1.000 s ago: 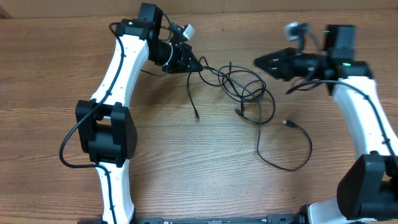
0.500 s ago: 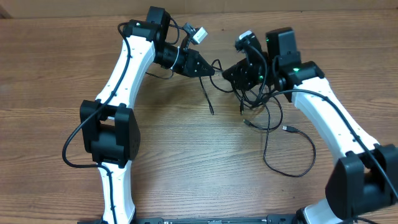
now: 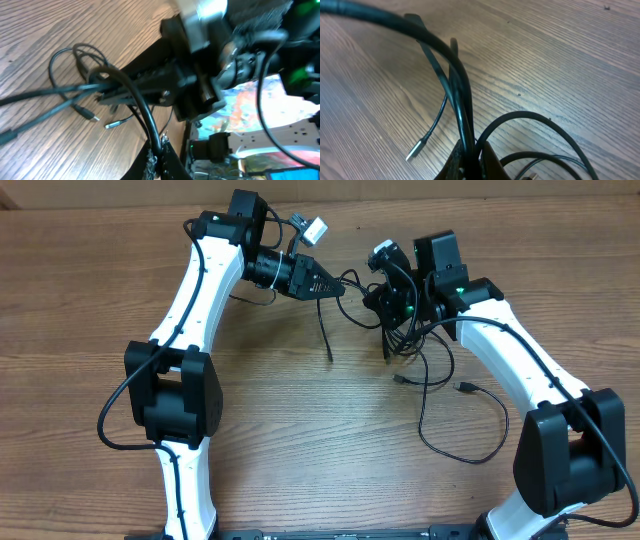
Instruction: Untangle cables
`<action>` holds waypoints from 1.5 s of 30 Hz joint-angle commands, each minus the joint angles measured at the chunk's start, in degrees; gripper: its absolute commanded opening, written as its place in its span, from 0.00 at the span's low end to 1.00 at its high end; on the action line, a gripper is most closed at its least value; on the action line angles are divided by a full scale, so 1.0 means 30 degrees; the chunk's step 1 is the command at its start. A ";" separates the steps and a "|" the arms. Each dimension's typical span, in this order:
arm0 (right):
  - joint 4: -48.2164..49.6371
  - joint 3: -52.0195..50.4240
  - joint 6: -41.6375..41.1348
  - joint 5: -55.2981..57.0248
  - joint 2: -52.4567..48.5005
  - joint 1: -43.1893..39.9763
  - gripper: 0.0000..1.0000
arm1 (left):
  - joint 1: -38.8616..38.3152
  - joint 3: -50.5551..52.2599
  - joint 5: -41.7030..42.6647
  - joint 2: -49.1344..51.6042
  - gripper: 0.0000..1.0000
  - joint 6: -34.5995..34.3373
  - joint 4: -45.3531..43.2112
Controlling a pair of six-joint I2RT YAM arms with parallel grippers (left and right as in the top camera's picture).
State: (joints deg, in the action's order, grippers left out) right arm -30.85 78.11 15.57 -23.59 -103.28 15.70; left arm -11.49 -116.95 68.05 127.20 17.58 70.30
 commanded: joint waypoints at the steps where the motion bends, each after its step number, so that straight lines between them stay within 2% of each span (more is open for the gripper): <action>1: 0.0342 0.0721 -0.2229 -0.0576 0.0896 -0.0656 0.04 | 0.0102 -0.0306 -0.2317 -0.0729 0.04 -0.0219 0.0058; 6: -0.0357 0.0801 -0.2346 -0.4976 0.2834 -0.2550 0.04 | 0.0109 -0.0306 -0.7752 -0.0729 0.04 -0.4335 -0.0226; 10: -0.0984 0.0794 -0.2353 -0.9573 0.3461 -0.4371 0.04 | 0.0044 -0.0299 -1.2437 -0.0721 0.04 -0.8721 -0.0998; 12: -0.0707 0.0794 -0.2594 -1.1672 0.3461 -0.5209 0.04 | -0.0095 -0.0284 -1.3821 -0.0721 0.04 -0.9632 -0.0962; 15: 0.0233 0.0794 -0.4080 -1.2910 0.3461 -0.6572 0.04 | -0.0342 -0.0270 -1.4396 -0.0721 0.04 -0.9413 -0.0474; 18: 0.0736 0.0794 -0.5457 -1.0265 0.3461 -0.7541 0.04 | -0.0583 -0.0270 -1.4047 -0.0721 0.04 -0.8692 0.0219; 24: -0.0313 0.0794 -0.8772 0.3155 0.3322 -0.7956 0.04 | -0.0707 -0.0284 -1.0994 -0.0729 0.04 -0.4568 0.1639; 30: -0.1851 0.0736 -1.1300 1.0244 0.3279 -0.8167 0.04 | 0.0590 -0.0721 -1.1176 -0.1035 0.04 -0.4575 0.2215; 36: -0.2251 0.0714 -1.1264 1.2866 0.3279 -0.9304 0.04 | 0.3636 -0.2382 -1.1919 -0.2506 0.04 -0.5697 0.2120; 39: -0.2266 0.0707 -1.1264 1.2998 0.3271 -1.0156 0.04 | 0.5479 -0.3526 -1.2837 -0.3381 0.04 -0.6863 0.2091; 45: -0.2244 0.0707 -1.1264 1.3005 0.3242 -1.1839 0.04 | 0.9238 -0.4896 -1.2903 -0.4867 0.04 -0.8335 0.1763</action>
State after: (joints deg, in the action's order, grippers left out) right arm -37.82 78.81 -17.85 12.45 -94.02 -17.52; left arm 11.97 -129.12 30.72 116.33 -3.51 75.83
